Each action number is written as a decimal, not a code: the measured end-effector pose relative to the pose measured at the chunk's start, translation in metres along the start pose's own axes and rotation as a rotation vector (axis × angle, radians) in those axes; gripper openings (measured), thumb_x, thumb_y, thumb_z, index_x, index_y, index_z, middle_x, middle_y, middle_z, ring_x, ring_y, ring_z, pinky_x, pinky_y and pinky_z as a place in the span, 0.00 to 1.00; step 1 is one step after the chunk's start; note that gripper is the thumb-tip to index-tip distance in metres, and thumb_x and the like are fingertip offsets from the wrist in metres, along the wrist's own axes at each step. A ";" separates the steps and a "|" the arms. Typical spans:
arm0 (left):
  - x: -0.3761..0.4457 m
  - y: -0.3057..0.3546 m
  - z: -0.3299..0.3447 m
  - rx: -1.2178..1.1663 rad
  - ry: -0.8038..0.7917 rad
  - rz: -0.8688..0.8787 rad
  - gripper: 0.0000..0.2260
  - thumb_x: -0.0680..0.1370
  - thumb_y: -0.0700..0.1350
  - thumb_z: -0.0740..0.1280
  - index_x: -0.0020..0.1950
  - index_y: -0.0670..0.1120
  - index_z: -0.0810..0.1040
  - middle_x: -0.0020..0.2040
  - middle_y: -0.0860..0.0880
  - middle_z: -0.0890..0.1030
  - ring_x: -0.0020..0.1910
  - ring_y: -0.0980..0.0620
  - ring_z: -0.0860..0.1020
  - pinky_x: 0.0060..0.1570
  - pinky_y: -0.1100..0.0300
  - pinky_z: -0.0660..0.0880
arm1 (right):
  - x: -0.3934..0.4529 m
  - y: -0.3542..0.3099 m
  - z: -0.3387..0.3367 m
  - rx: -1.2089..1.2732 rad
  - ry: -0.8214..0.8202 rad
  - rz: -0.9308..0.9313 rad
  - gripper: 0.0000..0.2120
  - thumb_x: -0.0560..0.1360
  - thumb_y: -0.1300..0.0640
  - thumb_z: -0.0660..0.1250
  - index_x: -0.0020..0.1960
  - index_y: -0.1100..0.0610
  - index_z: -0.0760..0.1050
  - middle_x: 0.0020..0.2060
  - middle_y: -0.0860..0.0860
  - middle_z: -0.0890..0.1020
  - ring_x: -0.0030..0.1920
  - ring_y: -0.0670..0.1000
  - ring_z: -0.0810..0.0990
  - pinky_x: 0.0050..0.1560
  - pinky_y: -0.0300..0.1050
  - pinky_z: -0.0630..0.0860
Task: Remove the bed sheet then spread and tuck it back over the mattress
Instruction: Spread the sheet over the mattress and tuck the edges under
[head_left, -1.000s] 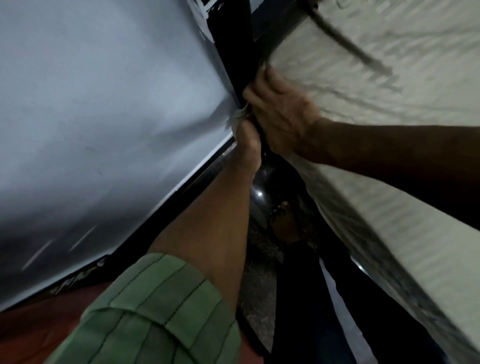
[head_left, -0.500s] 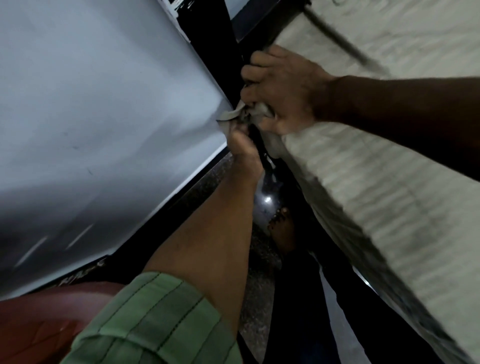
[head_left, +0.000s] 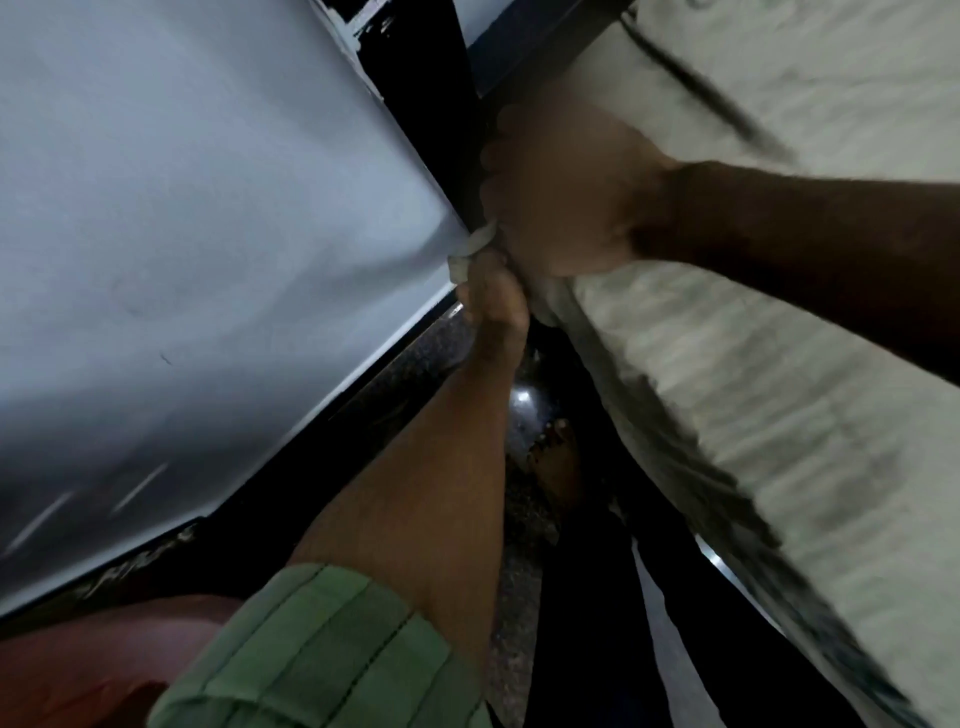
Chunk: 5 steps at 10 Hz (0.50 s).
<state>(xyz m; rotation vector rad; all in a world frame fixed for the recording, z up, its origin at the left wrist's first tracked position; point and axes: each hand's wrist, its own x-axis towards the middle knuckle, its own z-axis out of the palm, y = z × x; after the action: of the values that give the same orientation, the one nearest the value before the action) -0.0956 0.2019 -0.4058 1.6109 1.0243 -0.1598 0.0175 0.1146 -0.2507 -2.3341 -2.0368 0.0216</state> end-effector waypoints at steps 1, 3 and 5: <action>-0.026 0.026 -0.012 0.439 -0.099 -0.060 0.24 0.85 0.46 0.59 0.81 0.51 0.61 0.79 0.46 0.66 0.76 0.52 0.65 0.71 0.70 0.60 | 0.001 -0.005 0.005 -0.032 -0.034 0.022 0.13 0.70 0.47 0.56 0.41 0.55 0.73 0.42 0.53 0.76 0.51 0.59 0.71 0.53 0.56 0.66; -0.023 0.021 -0.024 0.144 0.083 0.032 0.19 0.80 0.47 0.62 0.70 0.48 0.79 0.66 0.45 0.81 0.66 0.43 0.76 0.67 0.47 0.73 | 0.003 -0.006 0.003 -0.042 -0.050 0.029 0.11 0.70 0.48 0.59 0.42 0.55 0.73 0.43 0.54 0.77 0.51 0.60 0.72 0.53 0.56 0.67; -0.039 -0.010 -0.033 -0.576 0.126 -0.403 0.13 0.77 0.51 0.58 0.47 0.48 0.80 0.41 0.46 0.82 0.39 0.47 0.78 0.43 0.53 0.76 | 0.003 -0.006 0.004 -0.019 -0.027 0.052 0.12 0.71 0.48 0.60 0.44 0.56 0.75 0.45 0.54 0.77 0.53 0.60 0.72 0.55 0.57 0.67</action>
<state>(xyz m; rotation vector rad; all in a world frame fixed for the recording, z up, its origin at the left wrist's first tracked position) -0.1398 0.2094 -0.3790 0.8943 1.3407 -0.0267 0.0117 0.1188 -0.2544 -2.4108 -1.9964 0.0356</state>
